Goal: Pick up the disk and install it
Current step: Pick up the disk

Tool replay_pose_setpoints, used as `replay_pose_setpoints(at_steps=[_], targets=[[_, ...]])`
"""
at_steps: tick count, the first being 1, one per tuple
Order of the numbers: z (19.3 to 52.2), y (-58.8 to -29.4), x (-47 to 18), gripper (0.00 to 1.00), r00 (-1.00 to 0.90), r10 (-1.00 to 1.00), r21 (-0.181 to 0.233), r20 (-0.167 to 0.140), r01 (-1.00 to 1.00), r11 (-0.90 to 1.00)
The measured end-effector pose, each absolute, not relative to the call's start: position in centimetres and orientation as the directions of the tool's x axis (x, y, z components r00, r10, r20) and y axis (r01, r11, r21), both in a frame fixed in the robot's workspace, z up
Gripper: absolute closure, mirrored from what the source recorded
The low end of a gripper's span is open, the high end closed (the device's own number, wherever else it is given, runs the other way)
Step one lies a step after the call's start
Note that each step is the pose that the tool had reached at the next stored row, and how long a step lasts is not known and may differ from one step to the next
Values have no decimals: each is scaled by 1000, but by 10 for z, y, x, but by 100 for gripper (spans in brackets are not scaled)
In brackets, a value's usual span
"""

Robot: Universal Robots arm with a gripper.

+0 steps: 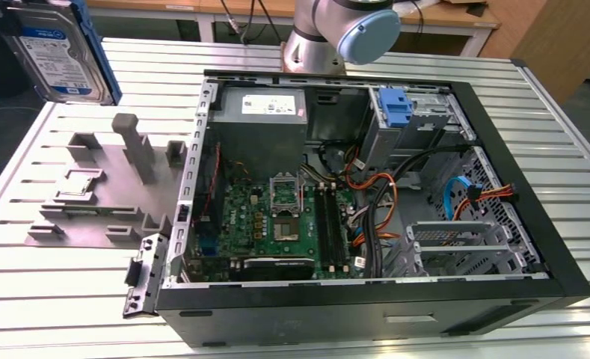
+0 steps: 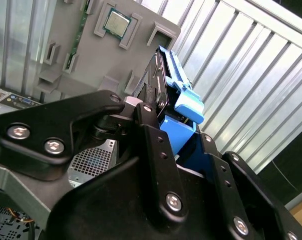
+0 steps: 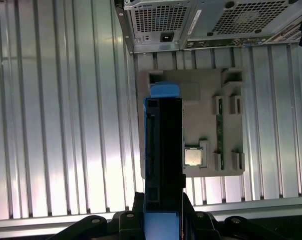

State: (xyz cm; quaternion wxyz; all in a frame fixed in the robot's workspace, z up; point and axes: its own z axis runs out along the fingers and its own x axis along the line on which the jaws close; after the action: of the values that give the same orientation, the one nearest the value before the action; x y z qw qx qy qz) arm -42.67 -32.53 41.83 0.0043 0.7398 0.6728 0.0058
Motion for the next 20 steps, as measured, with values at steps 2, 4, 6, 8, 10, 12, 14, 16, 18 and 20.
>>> replay_pose_setpoints(at_steps=[2, 4, 6, 8, 10, 12, 14, 16, 18, 20], targets=[[419, -325, -427, 63, 94, 996, 16, 3, 995, -94], [419, -325, -427, 63, 95, 996, 20, 2, 995, -95], [419, -325, -427, 63, 95, 996, 21, 2, 995, -95], [419, -325, -427, 63, 95, 996, 21, 2, 995, -95], [420, -325, -427, 63, 95, 996, 21, 2, 995, -95], [421, -325, -427, 63, 95, 996, 21, 2, 995, -95], [423, -325, -427, 63, 95, 996, 21, 2, 995, -95], [424, -325, -427, 63, 95, 996, 21, 2, 995, -95], [425, -325, -427, 63, 95, 996, 21, 2, 995, -95], [427, -325, -427, 63, 95, 996, 21, 2, 995, -95]])
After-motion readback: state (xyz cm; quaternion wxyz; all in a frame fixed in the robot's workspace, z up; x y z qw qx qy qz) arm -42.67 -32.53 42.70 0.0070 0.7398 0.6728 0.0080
